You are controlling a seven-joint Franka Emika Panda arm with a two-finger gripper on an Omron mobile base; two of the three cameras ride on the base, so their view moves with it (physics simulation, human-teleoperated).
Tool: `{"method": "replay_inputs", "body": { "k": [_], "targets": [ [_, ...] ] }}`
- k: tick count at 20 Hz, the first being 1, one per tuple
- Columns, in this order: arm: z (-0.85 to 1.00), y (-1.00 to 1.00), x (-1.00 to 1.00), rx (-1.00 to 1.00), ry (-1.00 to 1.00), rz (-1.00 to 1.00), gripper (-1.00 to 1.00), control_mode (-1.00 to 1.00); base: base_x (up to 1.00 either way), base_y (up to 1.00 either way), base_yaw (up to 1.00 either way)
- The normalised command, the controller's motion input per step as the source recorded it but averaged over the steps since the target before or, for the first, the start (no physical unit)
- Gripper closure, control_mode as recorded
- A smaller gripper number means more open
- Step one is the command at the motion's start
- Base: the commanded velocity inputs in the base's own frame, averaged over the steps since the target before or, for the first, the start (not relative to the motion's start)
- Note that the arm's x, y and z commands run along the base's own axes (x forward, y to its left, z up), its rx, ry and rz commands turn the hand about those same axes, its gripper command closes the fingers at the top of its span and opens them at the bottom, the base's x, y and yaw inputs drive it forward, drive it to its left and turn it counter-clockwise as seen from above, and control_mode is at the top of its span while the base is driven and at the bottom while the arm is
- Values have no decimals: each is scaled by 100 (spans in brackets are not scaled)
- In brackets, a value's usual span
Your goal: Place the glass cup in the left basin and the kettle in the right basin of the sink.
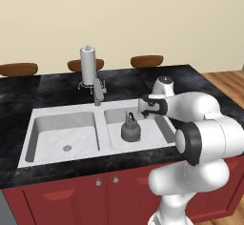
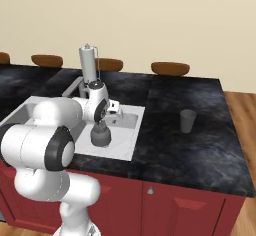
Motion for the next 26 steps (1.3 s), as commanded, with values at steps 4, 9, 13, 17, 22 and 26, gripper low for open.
{"method": "replay_inputs", "body": {
  "k": [4,9,13,17,22,26],
  "targets": [
    [0,0,0,0,0,0,-100,100,0,0,0],
    [0,0,0,0,0,0,-100,100,0,0,0],
    [0,0,0,0,0,0,-100,100,0,0,0],
    [0,0,0,0,0,0,-100,100,0,-4,0],
    [-5,-23,0,0,0,0,-100,-100,0,0,0],
    [0,-39,0,-4,0,0,-100,-100,0,0,0]
  ]
}}
